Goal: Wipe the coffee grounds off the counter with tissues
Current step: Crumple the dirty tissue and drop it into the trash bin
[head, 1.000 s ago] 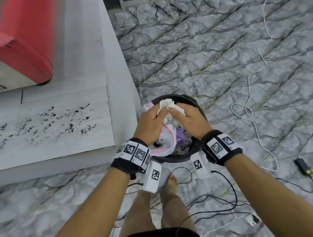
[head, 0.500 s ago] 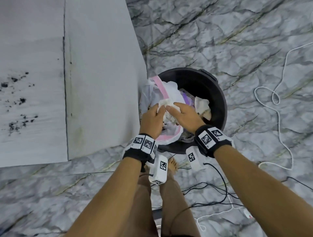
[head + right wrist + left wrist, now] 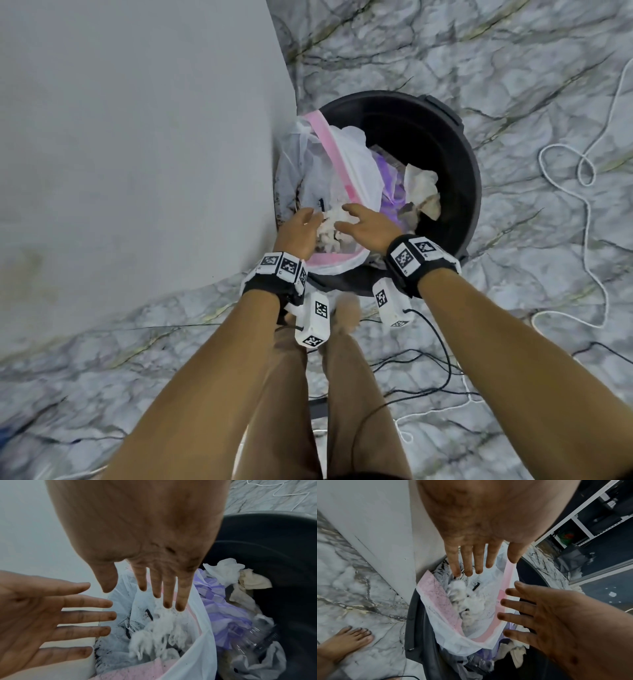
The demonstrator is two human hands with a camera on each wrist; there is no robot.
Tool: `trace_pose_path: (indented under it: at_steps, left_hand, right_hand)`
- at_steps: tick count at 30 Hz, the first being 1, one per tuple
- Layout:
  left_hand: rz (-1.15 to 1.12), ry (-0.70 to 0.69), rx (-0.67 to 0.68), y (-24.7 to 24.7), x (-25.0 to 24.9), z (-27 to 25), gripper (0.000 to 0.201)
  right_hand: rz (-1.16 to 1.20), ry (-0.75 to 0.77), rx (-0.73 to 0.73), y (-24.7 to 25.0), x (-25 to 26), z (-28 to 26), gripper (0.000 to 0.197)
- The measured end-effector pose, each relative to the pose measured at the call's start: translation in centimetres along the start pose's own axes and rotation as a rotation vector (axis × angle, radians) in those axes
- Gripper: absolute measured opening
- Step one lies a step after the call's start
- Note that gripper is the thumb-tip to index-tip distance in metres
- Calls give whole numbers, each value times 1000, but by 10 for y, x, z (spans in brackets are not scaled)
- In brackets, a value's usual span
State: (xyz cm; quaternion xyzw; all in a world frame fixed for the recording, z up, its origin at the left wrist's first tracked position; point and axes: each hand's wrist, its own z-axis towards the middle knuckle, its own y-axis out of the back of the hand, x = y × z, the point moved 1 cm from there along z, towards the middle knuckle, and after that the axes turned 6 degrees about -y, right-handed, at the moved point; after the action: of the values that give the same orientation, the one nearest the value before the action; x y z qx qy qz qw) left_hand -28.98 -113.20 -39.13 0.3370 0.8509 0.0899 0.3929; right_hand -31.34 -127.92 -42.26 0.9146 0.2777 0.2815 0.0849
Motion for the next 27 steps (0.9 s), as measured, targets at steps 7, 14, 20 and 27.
trace_pose_path:
  at_steps: [7,14,20,27]
  left_hand:
    - [6,-27,49,12,-15,-29,37]
    - [-28,-70,50,33,-25,-75,27]
    - [-65,-107,66,60,-20,-131,28]
    - [30,-160,92,105,9,-189,27]
  right_hand:
    - [33,13,-17,7,15,-31,43]
    - [38,86,-79,10,35,-89,32]
    - [54,114,-100,-9,51,-146,25]
    - [-5,220,-96,-55,84,-203,18]
